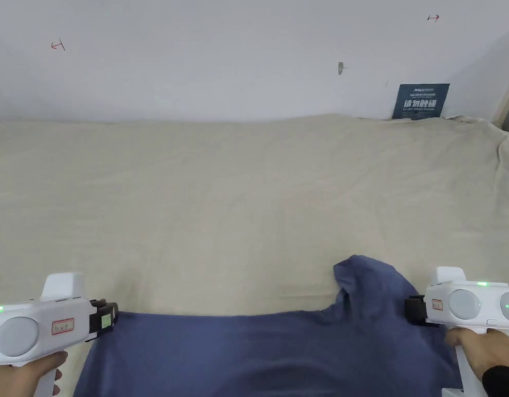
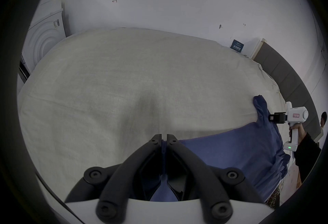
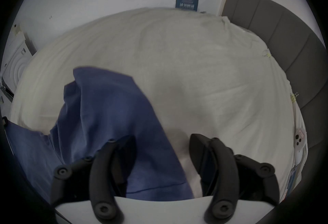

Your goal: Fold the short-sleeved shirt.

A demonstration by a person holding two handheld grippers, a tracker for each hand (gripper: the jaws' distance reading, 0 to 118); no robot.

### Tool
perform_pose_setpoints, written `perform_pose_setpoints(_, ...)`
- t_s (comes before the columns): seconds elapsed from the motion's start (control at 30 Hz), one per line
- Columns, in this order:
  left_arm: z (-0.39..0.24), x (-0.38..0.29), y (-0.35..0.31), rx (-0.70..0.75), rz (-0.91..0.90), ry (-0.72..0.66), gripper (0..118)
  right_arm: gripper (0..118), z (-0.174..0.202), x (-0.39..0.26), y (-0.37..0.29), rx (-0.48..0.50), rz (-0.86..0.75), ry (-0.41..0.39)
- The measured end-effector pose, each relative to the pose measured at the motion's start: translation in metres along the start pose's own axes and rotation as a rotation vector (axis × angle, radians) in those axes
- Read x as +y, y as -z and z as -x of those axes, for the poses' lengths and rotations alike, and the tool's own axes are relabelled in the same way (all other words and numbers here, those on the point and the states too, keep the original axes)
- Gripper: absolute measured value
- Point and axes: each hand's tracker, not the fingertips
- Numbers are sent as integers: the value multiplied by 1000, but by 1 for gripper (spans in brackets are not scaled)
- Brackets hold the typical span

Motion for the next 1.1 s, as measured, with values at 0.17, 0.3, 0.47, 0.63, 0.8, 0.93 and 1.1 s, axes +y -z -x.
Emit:
perform_pose_setpoints(0.17,-1,-6,-3,14,5,-7,1,1,10,-1,-19,22,-21,-103)
perform_pose_setpoints(0.3,0,-11,-8,23,-1,-28,1,1,2,-7,-44,32,-75,-70)
perform_pose_setpoints(0.47,-2,-18,-27,38,-15,-37,1,1,-11,-17,-106,112,-179,-69)
perform_pose_setpoints(0.63,-2,-32,-58,54,-41,-57,1,1,-32,-42,-178,181,-282,-44)
perform_pose_setpoints(0.8,0,-53,-95,68,-62,-65,1,1,-63,-80,-225,236,-335,-18)
perform_pose_setpoints(0.93,1,-80,-123,61,-73,-72,1,1,-80,-119,-252,272,-351,1)
perform_pose_setpoints(1.1,-2,-128,-140,60,-44,-51,1,1,-90,-178,-263,284,-337,35)
